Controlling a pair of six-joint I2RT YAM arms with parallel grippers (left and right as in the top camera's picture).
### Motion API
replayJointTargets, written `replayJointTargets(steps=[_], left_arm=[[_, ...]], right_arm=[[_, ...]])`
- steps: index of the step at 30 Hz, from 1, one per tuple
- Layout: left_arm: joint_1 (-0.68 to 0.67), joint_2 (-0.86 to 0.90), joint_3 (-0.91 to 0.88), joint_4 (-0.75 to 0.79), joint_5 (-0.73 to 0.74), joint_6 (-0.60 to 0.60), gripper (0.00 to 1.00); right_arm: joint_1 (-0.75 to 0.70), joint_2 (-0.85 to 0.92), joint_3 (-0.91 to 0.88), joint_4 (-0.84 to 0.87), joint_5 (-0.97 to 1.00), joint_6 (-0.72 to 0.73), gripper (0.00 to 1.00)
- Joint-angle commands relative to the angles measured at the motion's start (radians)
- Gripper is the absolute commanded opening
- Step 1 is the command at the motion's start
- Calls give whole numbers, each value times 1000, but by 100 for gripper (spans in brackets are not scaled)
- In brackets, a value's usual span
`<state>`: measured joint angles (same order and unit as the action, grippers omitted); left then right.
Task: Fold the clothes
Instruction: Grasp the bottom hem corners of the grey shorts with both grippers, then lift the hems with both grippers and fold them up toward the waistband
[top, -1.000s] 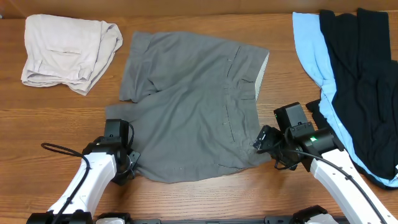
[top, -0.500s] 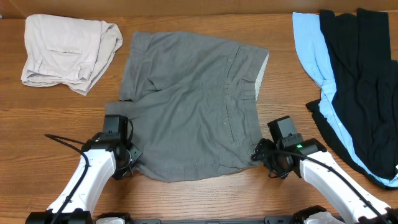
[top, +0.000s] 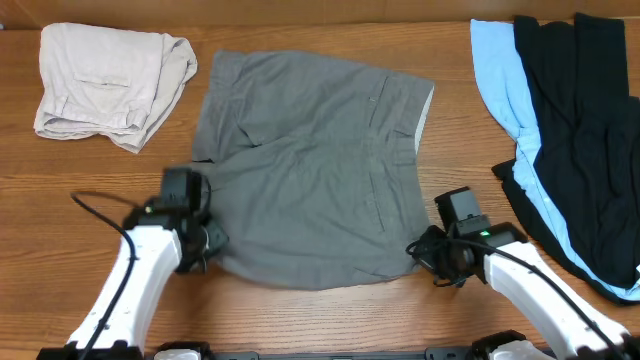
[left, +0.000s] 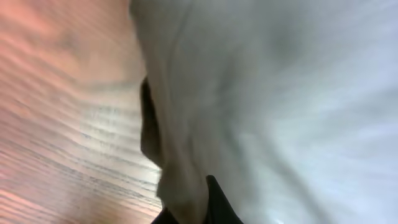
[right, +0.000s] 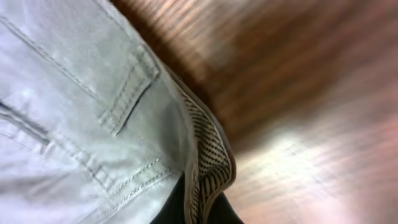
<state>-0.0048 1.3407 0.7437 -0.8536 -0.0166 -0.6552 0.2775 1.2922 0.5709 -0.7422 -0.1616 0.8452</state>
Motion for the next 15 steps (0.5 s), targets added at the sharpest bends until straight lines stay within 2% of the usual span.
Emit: replayJointTargets(steps=[1, 7, 15], left_arm=[[6, -21, 230, -86, 6, 130, 4], [6, -29, 537, -311, 6, 226, 4], [5, -52, 713, -505, -18, 233, 4]], right_arm=[[-35, -113, 119, -103, 7, -75, 4], [-46, -268, 313, -375, 15, -114, 4], [-46, -383, 514, -639, 14, -136, 4]])
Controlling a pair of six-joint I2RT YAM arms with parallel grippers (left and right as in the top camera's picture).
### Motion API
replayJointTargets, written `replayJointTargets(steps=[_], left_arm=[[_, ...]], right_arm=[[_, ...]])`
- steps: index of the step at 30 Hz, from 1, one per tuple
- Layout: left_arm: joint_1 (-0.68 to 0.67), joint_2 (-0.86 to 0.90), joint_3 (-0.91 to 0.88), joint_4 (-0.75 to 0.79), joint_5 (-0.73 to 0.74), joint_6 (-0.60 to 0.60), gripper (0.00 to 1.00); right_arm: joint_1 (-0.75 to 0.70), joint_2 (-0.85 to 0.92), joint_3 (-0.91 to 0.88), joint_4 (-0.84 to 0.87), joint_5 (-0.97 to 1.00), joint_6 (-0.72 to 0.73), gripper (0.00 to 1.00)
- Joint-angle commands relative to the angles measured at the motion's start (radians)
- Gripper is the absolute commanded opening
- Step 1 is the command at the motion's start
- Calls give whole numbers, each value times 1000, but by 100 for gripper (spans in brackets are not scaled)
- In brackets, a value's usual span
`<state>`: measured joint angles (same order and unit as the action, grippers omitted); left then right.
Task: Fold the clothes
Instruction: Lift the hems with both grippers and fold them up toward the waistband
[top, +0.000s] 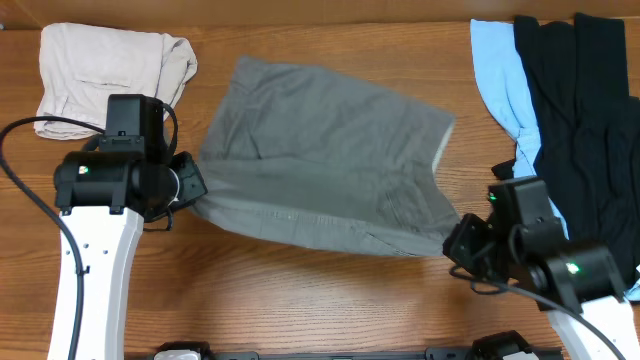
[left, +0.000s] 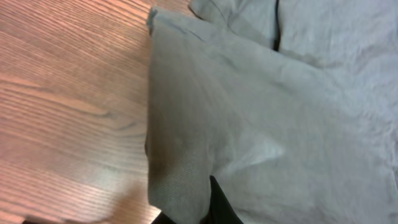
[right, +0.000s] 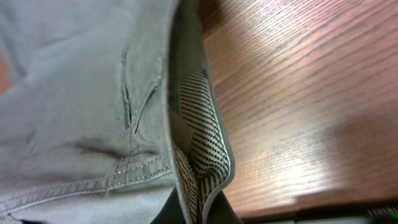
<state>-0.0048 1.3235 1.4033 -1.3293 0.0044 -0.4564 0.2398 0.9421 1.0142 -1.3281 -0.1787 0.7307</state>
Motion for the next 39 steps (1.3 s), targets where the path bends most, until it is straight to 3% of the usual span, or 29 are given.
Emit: replayJointTargets(steps=[1, 6, 11, 20, 28, 39], left_arm=[[5, -43, 58, -39, -39, 35, 4], [5, -93, 61, -58, -38, 64, 4], [4, -70, 44, 30, -36, 64, 4], [-72, 192, 29, 229, -30, 64, 4], [-148, 456, 29, 576, -30, 64, 4], [-196, 658, 29, 1045, -29, 60, 7]], right_arm=[[-8, -38, 87, -82, 31, -21, 4], [-8, -60, 138, -175, 32, -21, 4], [-8, -34, 118, -154, 107, 8, 4], [-34, 166, 45, -11, 174, 24, 4], [-101, 386, 36, 230, 280, -6, 4], [-104, 670, 36, 562, 341, -6, 4]])
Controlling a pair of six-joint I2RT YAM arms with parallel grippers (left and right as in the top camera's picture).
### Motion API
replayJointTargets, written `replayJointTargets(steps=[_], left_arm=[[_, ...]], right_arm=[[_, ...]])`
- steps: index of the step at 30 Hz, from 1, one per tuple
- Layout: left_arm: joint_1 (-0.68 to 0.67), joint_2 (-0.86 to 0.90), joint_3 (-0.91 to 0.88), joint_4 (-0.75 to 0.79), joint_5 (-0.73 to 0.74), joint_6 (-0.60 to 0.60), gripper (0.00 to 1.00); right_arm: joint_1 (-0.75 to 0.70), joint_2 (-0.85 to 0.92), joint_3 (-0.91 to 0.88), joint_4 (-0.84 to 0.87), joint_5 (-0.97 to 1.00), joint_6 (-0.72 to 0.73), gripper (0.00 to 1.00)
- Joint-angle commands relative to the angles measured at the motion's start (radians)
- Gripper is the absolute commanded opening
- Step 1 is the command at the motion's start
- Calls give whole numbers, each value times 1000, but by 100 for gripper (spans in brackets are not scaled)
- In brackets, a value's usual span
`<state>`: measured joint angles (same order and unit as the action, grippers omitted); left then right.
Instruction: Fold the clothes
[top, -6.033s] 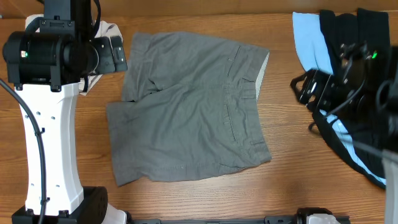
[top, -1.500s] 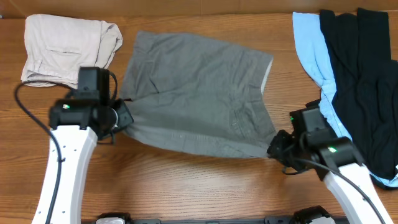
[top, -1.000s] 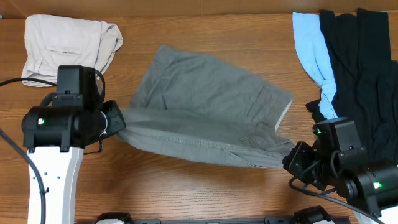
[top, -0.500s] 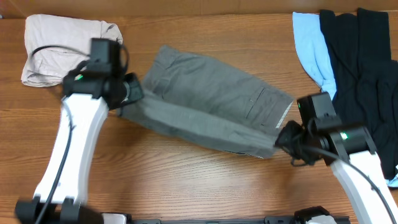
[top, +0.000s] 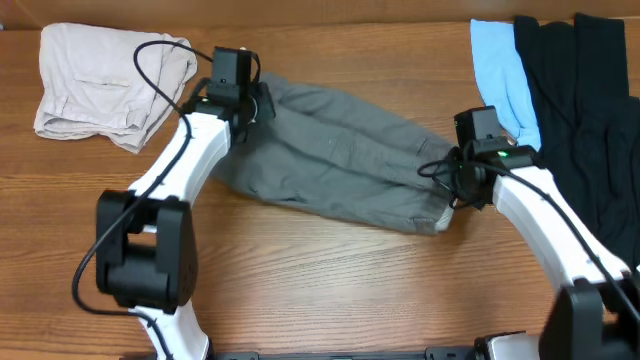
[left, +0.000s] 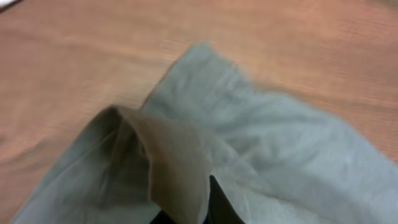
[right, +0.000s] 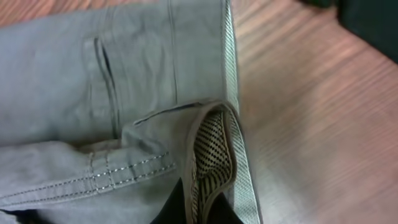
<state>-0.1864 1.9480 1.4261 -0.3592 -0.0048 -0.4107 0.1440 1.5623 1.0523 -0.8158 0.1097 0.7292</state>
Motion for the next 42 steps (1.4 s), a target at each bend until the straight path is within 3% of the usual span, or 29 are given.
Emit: replayJointTargets(steps=[1, 4, 5, 6, 8, 9, 10, 12, 15, 20, 22, 25, 27, 29, 30, 32, 42], left_arm=[[-18, 43, 6, 106, -20, 14, 8], [-29, 65, 6, 201, -21, 15, 15], [-33, 70, 6, 230, -21, 15, 23], [-37, 74, 6, 254, -21, 16, 43], [-40, 74, 6, 287, -21, 19, 86], [-39, 74, 6, 299, -22, 23, 100], [-39, 73, 7, 307, -23, 23, 100], [-36, 72, 16, 303, -20, 23, 100], [-22, 59, 56, 212, 10, 23, 100], [7, 33, 230, -117, 90, 100, 100], [11, 32, 322, -272, 128, 180, 100], [7, 32, 429, -462, 144, 294, 98], [-3, 32, 455, -543, 145, 310, 82], [-12, 34, 455, -598, 143, 311, 22], [-16, 41, 453, -626, 140, 311, 8], [-21, 57, 447, -676, 138, 311, 4], [-88, 117, 401, -702, 190, 357, 4]], right_arm=[[-9, 68, -2, 74, 56, -4, 4], [-9, 112, -2, 147, 85, -4, 4], [-10, 123, -2, 173, 95, -4, 8], [-10, 134, -2, 201, 104, -4, 19], [-11, 145, -2, 249, 120, -4, 60], [-12, 145, -2, 271, 124, -5, 75], [-13, 145, -2, 293, 126, -5, 89], [-17, 143, 10, 317, 115, -29, 100], [-23, 141, 55, 296, 72, -83, 100], [-23, 110, 165, 178, -16, -174, 99], [-21, 94, 218, 127, -81, -244, 96], [-7, 81, 291, 35, -180, -328, 83], [8, 81, 311, -10, -230, -345, 68], [29, 84, 304, -42, -257, -345, 40], [41, 84, 295, -54, -262, -345, 27], [71, 84, 274, -64, -261, -344, 4], [124, 105, 55, 60, -260, -262, 4]])
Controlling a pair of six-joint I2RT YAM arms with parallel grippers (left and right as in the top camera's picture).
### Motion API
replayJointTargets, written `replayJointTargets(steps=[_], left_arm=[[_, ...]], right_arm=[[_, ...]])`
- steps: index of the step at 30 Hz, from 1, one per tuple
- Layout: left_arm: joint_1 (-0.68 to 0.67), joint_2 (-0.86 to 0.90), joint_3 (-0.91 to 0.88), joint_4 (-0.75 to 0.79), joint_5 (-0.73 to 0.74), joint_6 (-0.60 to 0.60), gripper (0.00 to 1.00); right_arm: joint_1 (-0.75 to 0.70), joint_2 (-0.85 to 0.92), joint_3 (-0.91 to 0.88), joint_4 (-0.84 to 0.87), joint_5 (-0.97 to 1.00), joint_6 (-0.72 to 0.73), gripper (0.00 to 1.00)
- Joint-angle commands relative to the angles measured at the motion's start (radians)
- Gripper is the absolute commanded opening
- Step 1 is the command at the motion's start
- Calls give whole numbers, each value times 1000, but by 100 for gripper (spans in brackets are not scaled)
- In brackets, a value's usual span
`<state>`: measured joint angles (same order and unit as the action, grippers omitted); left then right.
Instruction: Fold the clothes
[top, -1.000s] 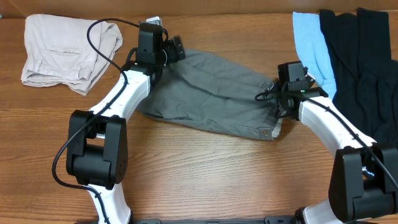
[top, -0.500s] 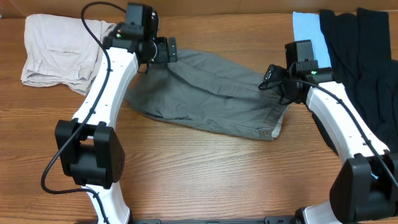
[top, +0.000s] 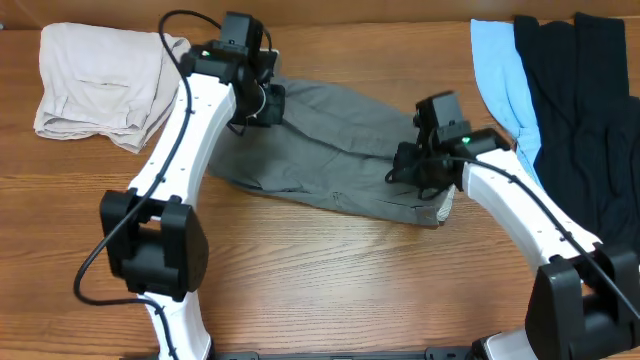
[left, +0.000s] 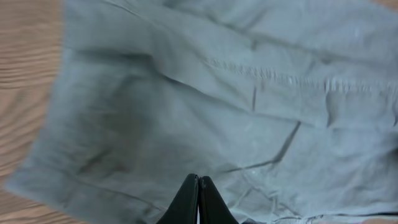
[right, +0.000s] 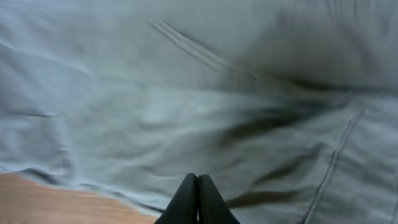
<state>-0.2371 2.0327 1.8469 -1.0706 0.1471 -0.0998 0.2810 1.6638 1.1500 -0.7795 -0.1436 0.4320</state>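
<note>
The grey shorts (top: 330, 150) lie folded in half lengthwise, slanting across the middle of the table. Over their back left end hovers my left gripper (top: 268, 103), shut with nothing between the fingers. The left wrist view shows its tips (left: 199, 180) closed together above creased grey cloth (left: 217, 93). My right gripper (top: 403, 172) is over the right part of the shorts, near the waistband end, also shut and empty. In the right wrist view its tips (right: 198, 180) meet just above the blurred grey fabric (right: 186, 93).
A folded beige garment (top: 110, 75) lies at the back left. A light blue garment (top: 500, 70) and black garments (top: 585, 130) are piled along the right edge. Bare wood (top: 320, 290) runs along the front of the table.
Both grippers have let go of the shorts' edges. The left one now stands a little to the right, over the cloth. The right one has moved left, onto the folded shorts.
The shorts first lay spread flat, with each gripper shut on a near corner. Then the near edge hung lifted between the two arms. Later it lay at the far edge, the shorts doubled over. Now both grippers are free and shut above the fold.
</note>
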Motion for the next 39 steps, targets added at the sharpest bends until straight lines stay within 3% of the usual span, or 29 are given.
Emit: replayJointTargets(steps=[1, 8, 20, 25, 34, 39], left_arm=[[-55, 39, -23, 14, 37, 56, 4], [-138, 150, -27, 77, 7, 71, 4], [-145, 258, -27, 114, 6, 66, 4], [-145, 299, -27, 261, -2, 37, 4], [-146, 303, -27, 655, -1, 25, 4], [-146, 304, -27, 760, -1, 25, 4]], right_arm=[[-16, 3, -58, 42, -8, 36, 4], [-27, 5, -71, 148, 1, 35, 4], [-27, 81, -71, 219, 11, 41, 4], [-27, 87, -71, 233, 11, 48, 4], [-27, 87, -71, 238, 23, 48, 4], [-27, 87, -71, 272, 84, 64, 4]])
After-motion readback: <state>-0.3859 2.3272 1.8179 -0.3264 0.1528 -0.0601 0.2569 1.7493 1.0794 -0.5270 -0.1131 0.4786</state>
